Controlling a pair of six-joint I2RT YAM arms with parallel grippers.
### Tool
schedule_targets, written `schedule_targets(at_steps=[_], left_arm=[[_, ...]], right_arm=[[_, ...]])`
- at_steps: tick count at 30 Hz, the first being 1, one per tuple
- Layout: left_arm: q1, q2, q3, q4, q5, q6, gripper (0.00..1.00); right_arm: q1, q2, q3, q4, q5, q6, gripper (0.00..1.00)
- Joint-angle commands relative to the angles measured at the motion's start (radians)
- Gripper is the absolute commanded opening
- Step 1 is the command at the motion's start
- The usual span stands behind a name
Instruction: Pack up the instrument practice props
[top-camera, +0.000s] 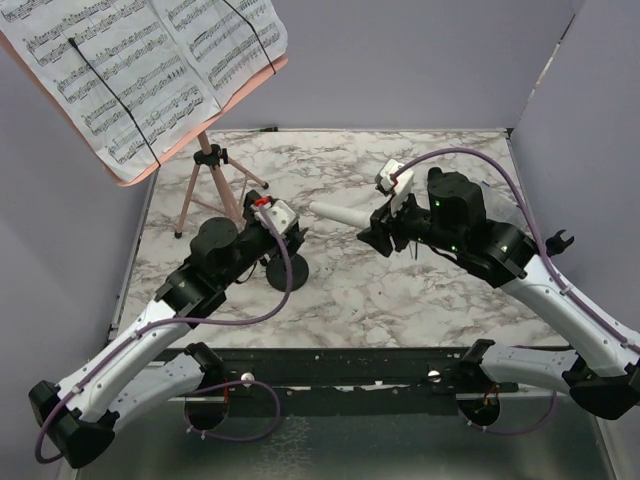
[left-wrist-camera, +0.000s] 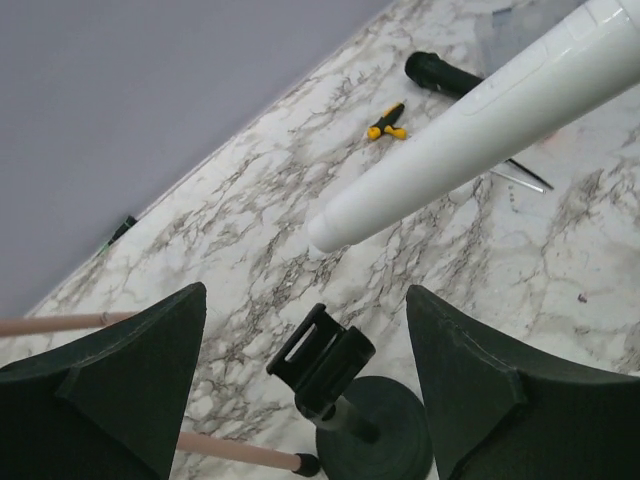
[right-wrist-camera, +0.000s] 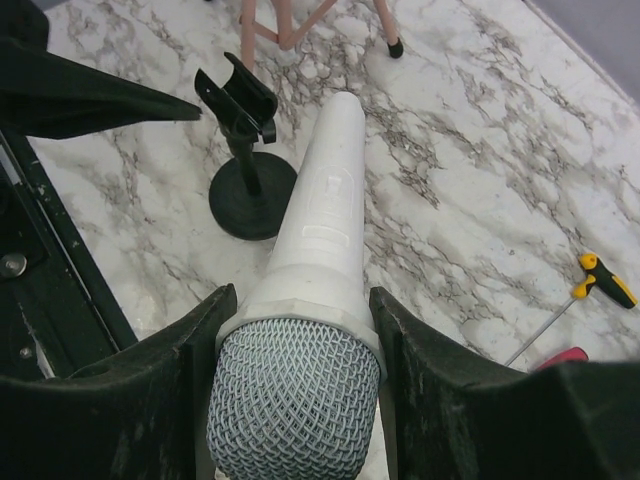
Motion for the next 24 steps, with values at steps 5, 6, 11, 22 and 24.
schedule_targets(at_steps=[5,6,11,22,24], left_arm=[[-0.003,0.243,0.149,0.018,0.279,0.239,0.82],[-0.004,0.265,0.161,0.020,0.301,0.245,0.82],[-0.011,0.336,0.210,0.033,0.353,0.280,0.82],[-0.093,0.451,0.311,0.058,0.442,0.304,0.81],[-0.125,0.469,0.324,0.058,0.435,0.311,0.80]], right_arm=[[0.002,-0.001,0.048,-0.049,-0.050,-0.002,0.01],[0.002,-0.004,0.050,-0.051,-0.046,-0.001,0.01],[0.000,-0.017,0.053,-0.063,-0.035,0.006,0.01],[0.001,-0.004,0.052,-0.062,-0.069,0.005,0.01],[0.000,-0.002,0.052,-0.061,-0.072,0.001,0.01]])
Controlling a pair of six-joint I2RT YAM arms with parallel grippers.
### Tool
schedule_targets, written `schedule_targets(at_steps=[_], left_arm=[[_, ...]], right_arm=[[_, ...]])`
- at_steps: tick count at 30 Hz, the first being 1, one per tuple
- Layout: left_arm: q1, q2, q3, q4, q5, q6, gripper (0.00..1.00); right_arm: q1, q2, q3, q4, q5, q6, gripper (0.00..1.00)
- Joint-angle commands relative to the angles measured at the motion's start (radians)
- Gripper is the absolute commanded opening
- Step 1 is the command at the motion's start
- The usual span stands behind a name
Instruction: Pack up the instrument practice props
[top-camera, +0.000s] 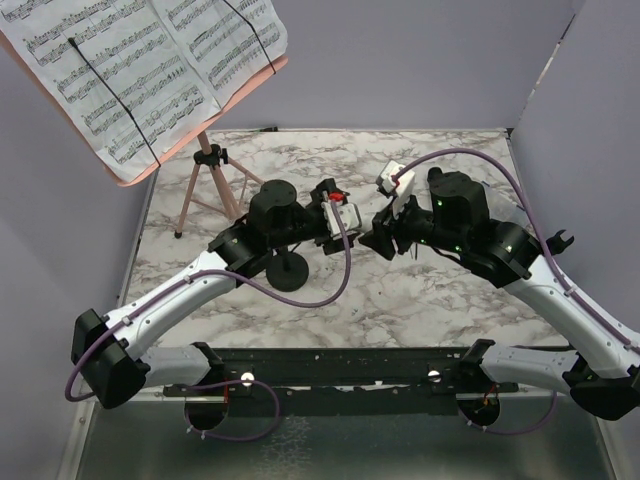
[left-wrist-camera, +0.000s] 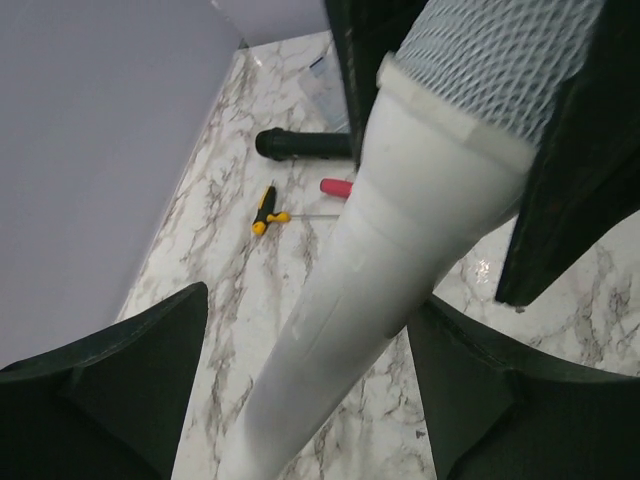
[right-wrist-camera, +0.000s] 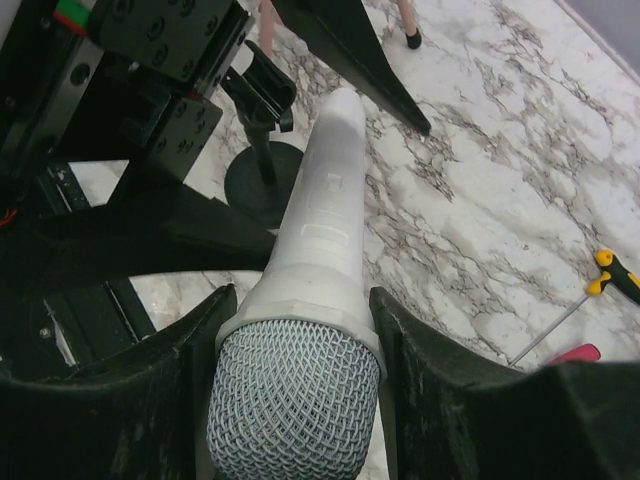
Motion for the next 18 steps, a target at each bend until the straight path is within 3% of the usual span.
schedule_targets(at_steps=[1,5,9,13,14,18], left_arm=[[-0.071,0.036,0.055,0.021,0.046,0.031,0.80],[-0.117,0.063,0.063,0.021,-0.005,0.056,0.71],[-0.128,0.083,0.083,0.035,-0.055,0.029,0.31],[-0.129,0.085,0.075,0.099,-0.097,-0.028,0.07],[-0.129,0.084,0.069,0.119,-0.108,-0.044,0.00],[-0.129,0.084,0.034,0.211,-0.159,-0.142,0.00]], right_arm=[[-0.001,0.002,0.030,-0.002,-0.036,-0.002,0.01],[0.001,0.003,0.031,-0.006,-0.035,-0.012,0.01],[0.000,-0.005,0.020,0.006,-0.018,-0.015,0.01],[0.000,-0.028,-0.009,0.058,0.010,-0.007,0.02],[0.001,-0.033,-0.020,0.072,0.018,-0.002,0.06],[0.000,-0.069,-0.064,0.153,0.077,0.027,0.35]])
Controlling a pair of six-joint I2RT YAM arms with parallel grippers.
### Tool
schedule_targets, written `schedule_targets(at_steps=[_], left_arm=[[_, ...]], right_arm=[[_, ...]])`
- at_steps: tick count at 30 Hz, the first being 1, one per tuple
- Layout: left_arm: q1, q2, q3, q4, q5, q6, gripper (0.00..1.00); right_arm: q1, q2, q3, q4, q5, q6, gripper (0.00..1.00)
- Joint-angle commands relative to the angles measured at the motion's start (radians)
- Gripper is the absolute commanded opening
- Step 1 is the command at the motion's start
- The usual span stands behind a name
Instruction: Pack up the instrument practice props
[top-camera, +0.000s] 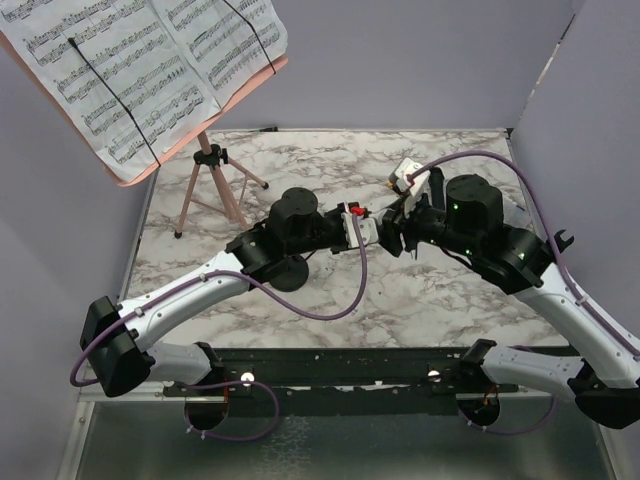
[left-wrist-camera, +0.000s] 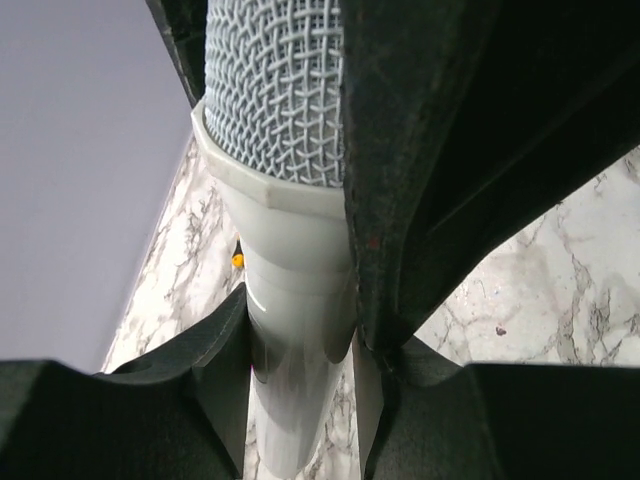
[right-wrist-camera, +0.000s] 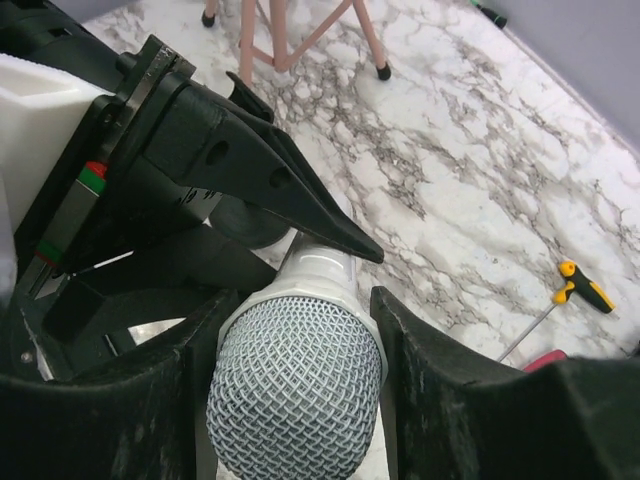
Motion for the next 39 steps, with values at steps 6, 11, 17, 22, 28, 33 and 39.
schedule_targets(at_steps=[6,11,17,22,28,33,39], left_arm=[[-0.005,0.026,-0.054,0.365,-0.239,-0.417,0.00],[-0.005,0.063,-0.066,0.470,-0.363,-0.629,0.00],[-0.004,0.071,-0.077,0.502,-0.547,-0.802,0.00],[0.021,0.057,-0.101,0.532,-0.595,-0.932,0.00],[0.066,0.046,-0.116,0.535,-0.548,-1.096,0.00],[0.082,0.045,-0.111,0.541,-0.504,-1.161,0.00],[0.084,0.046,-0.108,0.541,-0.464,-1.216,0.00]], right_arm=[[0.015,-0.118,-0.171,0.329,0.233,0.057,0.64],[0.013,-0.166,-0.266,0.472,0.309,0.066,0.79],[0.014,-0.224,-0.380,0.610,0.388,0.083,0.89],[0.013,-0.226,-0.477,0.693,0.447,0.068,0.94],[0.013,-0.218,-0.561,0.800,0.379,0.044,0.94],[0.014,-0.145,-0.578,0.879,0.332,0.053,0.94],[0.013,-0.050,-0.580,0.977,0.312,0.044,0.93]])
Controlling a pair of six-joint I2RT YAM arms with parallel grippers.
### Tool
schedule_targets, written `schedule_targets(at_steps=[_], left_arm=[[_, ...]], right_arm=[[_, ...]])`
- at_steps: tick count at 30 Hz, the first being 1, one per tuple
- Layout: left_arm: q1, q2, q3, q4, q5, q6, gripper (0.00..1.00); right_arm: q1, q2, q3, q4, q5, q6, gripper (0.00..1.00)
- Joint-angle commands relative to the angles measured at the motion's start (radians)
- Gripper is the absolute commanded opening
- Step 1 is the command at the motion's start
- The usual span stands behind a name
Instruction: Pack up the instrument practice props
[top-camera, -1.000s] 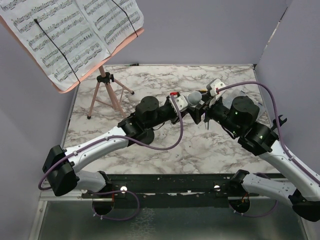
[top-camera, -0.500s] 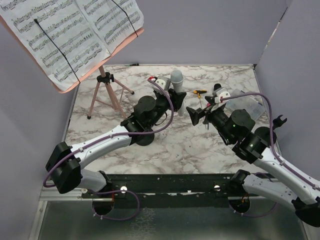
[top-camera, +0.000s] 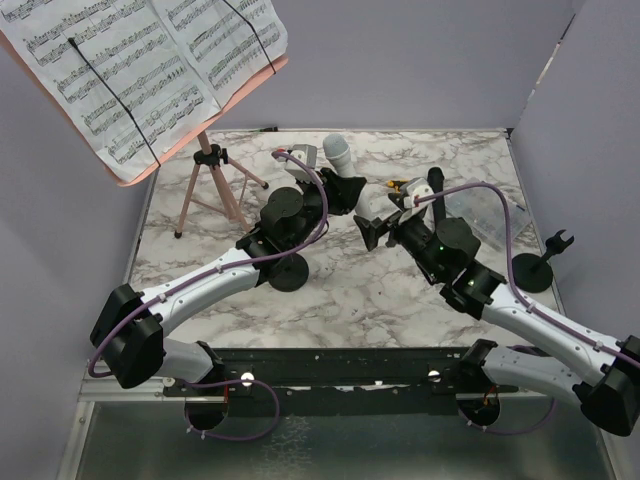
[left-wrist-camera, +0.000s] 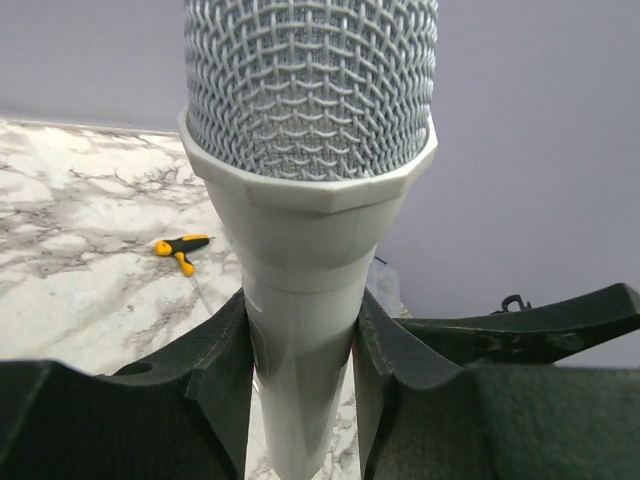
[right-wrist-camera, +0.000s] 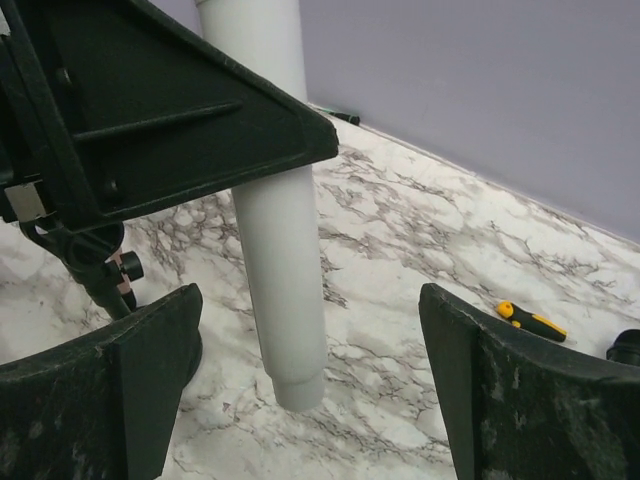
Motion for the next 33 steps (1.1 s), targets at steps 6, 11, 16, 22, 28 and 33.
schedule_targets(at_steps=[6,11,16,22,28,33], left_arm=[[0.005,-0.038,-0.003,0.043,0.069,-0.118,0.00],[0.005,-0.054,-0.025,0.041,0.057,-0.117,0.00],[0.005,-0.093,-0.065,0.038,-0.010,-0.080,0.12],[0.006,-0.155,-0.084,-0.030,-0.096,0.040,0.44],[0.005,-0.247,-0.105,-0.117,-0.204,0.174,0.72],[0.006,-0.368,-0.144,-0.205,-0.297,0.283,0.82]], right_arm=[[0.005,0.102,0.004,0.145,-0.060,-0.039,0.78],[0.005,0.107,0.021,0.126,-0.083,-0.033,0.38],[0.005,0.108,0.043,0.043,-0.074,-0.035,0.01],[0.003,0.097,0.063,-0.059,-0.054,-0.022,0.01],[-0.007,0.149,0.122,-0.217,0.022,0.003,0.01],[-0.035,0.195,0.160,-0.302,0.065,0.016,0.01]])
